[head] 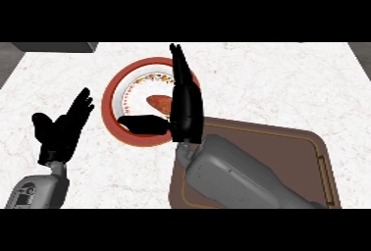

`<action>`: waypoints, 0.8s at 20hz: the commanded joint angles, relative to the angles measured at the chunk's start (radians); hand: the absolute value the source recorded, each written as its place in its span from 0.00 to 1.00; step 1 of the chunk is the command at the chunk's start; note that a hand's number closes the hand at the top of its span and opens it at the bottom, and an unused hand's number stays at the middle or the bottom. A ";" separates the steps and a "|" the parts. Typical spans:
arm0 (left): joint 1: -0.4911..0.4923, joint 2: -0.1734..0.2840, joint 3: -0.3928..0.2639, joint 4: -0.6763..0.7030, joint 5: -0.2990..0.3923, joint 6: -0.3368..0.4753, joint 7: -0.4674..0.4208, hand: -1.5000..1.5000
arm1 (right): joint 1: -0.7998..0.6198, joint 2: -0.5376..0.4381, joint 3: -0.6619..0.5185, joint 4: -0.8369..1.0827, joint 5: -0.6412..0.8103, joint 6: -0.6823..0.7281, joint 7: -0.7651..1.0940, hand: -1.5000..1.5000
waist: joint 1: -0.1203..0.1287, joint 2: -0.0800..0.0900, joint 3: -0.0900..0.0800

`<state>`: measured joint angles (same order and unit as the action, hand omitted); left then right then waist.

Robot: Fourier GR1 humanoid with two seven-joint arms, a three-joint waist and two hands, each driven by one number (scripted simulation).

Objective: Pick the sweet potato from the tray and place it in the plate

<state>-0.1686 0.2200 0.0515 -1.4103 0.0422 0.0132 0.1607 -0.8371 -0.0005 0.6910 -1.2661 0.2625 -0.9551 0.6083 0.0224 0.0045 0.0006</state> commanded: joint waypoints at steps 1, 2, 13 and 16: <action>-0.054 0.012 0.031 0.027 0.001 0.009 0.042 0.50 | 0.141 -0.015 -0.006 -0.087 -0.008 0.036 -0.135 0.00 | -0.023 -0.004 0.000; -0.021 -0.024 0.010 0.036 -0.006 0.017 0.012 0.50 | 0.177 0.000 0.013 -0.112 0.004 0.014 -0.153 0.00 | -0.023 -0.004 0.000; 0.003 -0.003 0.052 0.016 0.008 -0.047 -0.007 0.50 | 0.245 -0.001 -0.213 -0.081 0.023 0.221 -0.273 0.00 | -0.020 -0.004 -0.001; 0.013 -0.016 0.036 -0.010 -0.033 -0.011 0.022 0.50 | 0.378 -0.043 -0.215 -0.196 0.043 0.263 -0.293 0.00 | -0.023 -0.005 -0.001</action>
<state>-0.1522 0.2100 0.0870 -1.4231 0.0293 -0.0079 0.1700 -0.5298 -0.0344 0.5226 -1.4268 0.2952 -0.7405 0.3603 0.0007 -0.0007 0.0000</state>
